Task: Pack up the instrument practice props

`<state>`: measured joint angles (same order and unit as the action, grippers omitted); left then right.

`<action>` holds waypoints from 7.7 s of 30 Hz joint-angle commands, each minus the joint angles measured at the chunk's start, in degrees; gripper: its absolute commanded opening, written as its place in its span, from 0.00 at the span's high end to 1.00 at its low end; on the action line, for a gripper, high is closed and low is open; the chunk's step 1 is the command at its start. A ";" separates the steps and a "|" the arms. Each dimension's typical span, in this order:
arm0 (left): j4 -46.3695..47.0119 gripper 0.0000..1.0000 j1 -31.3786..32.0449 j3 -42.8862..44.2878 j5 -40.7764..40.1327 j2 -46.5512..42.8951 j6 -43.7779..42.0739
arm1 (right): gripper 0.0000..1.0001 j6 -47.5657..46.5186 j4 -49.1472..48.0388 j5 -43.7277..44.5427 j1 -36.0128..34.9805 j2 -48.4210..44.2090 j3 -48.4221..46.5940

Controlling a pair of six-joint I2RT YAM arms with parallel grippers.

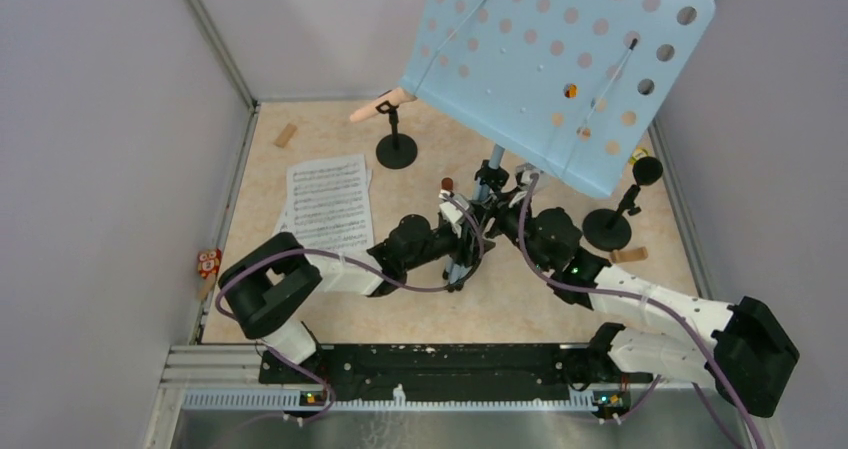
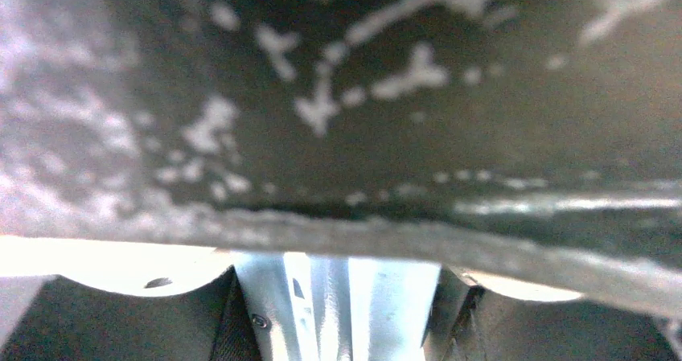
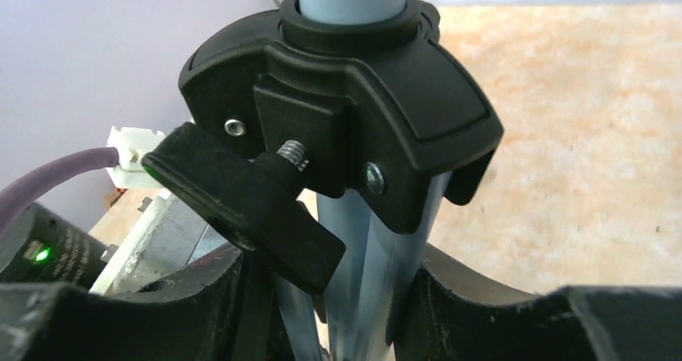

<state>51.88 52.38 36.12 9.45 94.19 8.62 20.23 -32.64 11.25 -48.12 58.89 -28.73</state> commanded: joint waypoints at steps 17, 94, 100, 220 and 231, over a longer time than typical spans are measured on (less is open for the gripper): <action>-56.68 1.00 -0.07 15.33 -15.24 -18.27 8.21 | 1.00 12.13 18.63 8.35 6.84 7.66 -19.93; -20.30 0.01 -2.22 7.32 -4.88 -17.97 7.75 | 0.22 -3.82 72.53 -11.60 21.77 -13.63 -44.57; -8.58 0.01 4.98 19.57 -4.59 -1.92 -0.17 | 0.23 -6.11 77.21 -11.66 21.78 -14.58 -57.00; 10.49 1.00 3.78 -6.43 22.45 -0.47 -1.76 | 1.00 -51.33 31.17 -38.61 3.96 -21.11 -8.71; 11.99 1.00 4.79 -8.19 16.58 4.96 -0.79 | 1.00 -46.55 25.58 -33.87 3.87 -21.36 -18.83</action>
<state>71.77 56.36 30.24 27.70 94.85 9.13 -28.29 6.48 -25.28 -44.12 38.81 -37.21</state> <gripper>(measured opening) 0.366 0.419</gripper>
